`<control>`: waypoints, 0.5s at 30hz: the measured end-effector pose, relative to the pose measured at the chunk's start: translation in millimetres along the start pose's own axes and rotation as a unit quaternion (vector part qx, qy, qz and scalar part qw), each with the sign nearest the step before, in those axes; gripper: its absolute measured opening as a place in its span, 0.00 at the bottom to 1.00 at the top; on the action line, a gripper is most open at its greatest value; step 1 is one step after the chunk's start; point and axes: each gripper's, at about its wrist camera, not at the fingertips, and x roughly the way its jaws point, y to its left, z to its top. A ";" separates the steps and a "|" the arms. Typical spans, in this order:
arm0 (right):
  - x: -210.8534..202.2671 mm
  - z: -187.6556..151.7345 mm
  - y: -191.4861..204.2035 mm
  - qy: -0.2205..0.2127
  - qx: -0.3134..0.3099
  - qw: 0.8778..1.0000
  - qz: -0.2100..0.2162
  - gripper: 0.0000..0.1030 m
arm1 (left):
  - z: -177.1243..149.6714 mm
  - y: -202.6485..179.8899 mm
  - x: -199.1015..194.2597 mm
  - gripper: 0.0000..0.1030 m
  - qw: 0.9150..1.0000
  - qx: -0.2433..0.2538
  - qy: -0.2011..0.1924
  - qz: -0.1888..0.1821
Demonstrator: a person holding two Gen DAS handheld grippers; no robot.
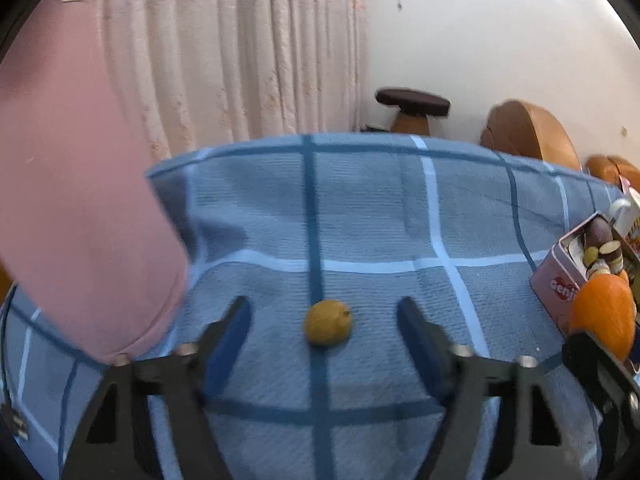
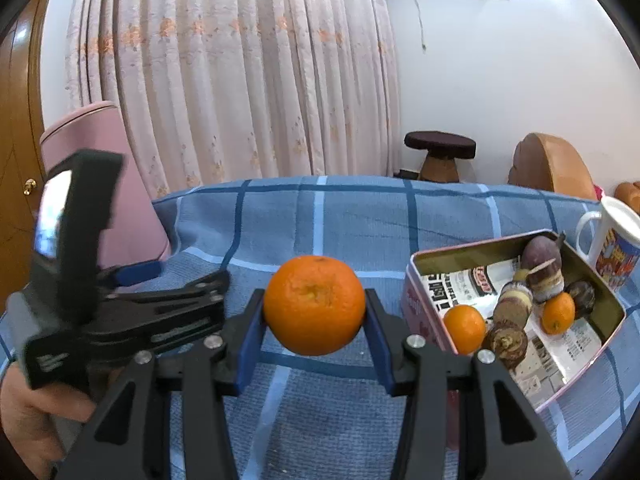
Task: Organize fruits
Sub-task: 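Grasp the orange with the right tool while the left tool grasps the small yellow-green fruit, then carry the orange and the small fruit over the pink tin with both tools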
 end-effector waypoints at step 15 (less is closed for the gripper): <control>3.3 2.1 -0.9 -0.004 0.004 1.000 -0.001 0.48 | 2.1 -1.5 7.9 0.29 1.000 -0.016 0.014 0.018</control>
